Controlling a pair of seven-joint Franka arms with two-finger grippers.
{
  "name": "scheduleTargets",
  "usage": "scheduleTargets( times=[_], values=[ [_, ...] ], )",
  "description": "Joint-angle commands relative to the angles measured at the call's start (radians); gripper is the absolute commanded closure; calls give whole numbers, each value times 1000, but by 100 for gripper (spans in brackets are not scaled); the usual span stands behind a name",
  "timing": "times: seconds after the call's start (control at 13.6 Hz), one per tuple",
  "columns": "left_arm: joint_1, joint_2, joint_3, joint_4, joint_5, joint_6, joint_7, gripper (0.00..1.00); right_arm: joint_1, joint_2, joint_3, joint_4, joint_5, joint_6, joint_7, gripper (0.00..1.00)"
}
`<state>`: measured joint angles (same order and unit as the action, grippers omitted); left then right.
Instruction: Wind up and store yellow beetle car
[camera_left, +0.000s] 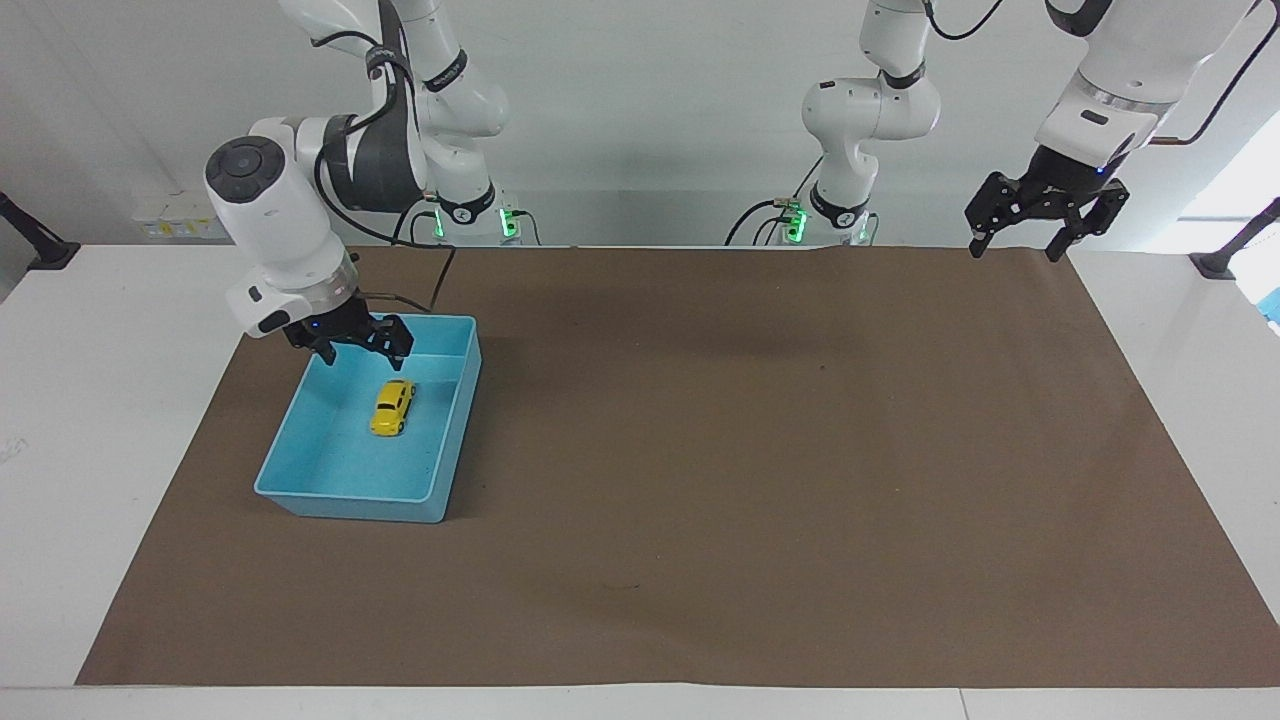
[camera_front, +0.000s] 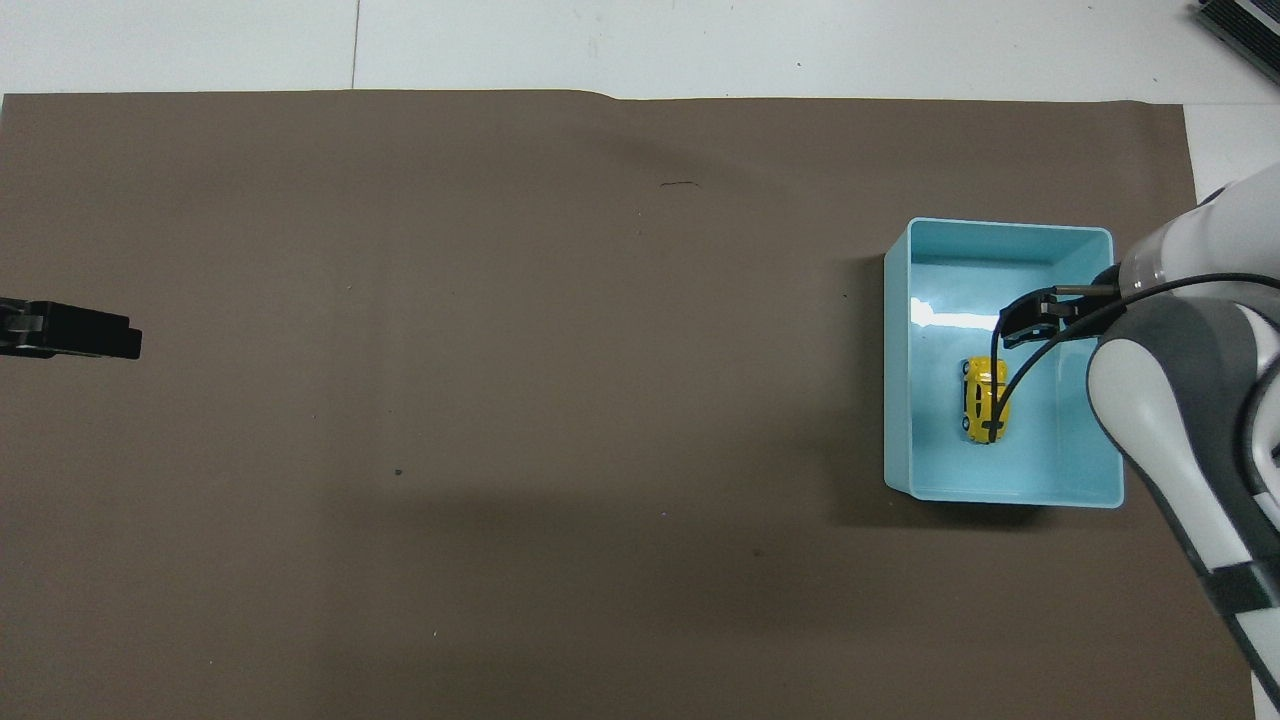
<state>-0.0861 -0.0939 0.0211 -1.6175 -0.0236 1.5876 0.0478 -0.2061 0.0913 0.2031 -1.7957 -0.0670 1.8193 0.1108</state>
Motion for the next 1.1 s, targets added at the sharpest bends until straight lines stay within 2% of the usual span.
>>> scheduleTargets(
  times=[0.0,0.22,0.51,0.59,0.73,0.81,1.03],
  values=[
    [8,5,0,14,-15,-20,9,0,-10,-37,7,36,12,-57,12,0],
    [8,5,0,14,-15,-20,9,0,-12,-74,2,58,26,-122,10,0],
    [8,5,0,14,-15,-20,9,0,-4,-73,-5,168,56,-228,6,0],
    [8,5,0,16,-15,-20,9,0,28,-70,-30,185,56,-245,4,0],
    [8,5,0,14,-15,-20,9,0,167,-71,-189,199,58,-259,-40,0],
    [8,5,0,14,-15,-20,9,0,195,-71,-229,212,61,-270,-60,0],
    [8,5,0,16,-15,-20,9,0,195,-70,-240,249,62,-331,-77,0]
  ],
)
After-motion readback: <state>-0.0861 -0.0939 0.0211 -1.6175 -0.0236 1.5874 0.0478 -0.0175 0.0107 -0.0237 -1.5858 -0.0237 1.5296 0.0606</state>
